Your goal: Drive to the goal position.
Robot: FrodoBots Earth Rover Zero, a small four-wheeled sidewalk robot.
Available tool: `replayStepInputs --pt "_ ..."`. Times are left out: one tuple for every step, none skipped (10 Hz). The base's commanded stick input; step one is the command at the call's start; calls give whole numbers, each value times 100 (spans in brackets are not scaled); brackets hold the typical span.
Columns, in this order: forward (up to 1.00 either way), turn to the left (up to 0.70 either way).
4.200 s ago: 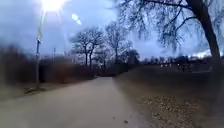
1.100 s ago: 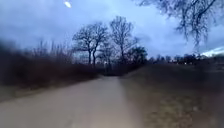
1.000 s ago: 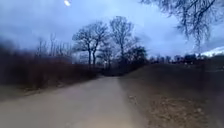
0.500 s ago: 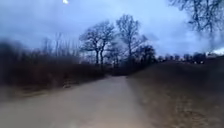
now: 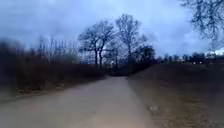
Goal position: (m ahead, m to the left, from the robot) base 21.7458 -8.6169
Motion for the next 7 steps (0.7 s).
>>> replayStepInputs --pt "100 0" --pt "100 0" --pt "100 0" --pt "100 -18" --pt "100 -40" --pt "100 -40" --pt "100 -40"
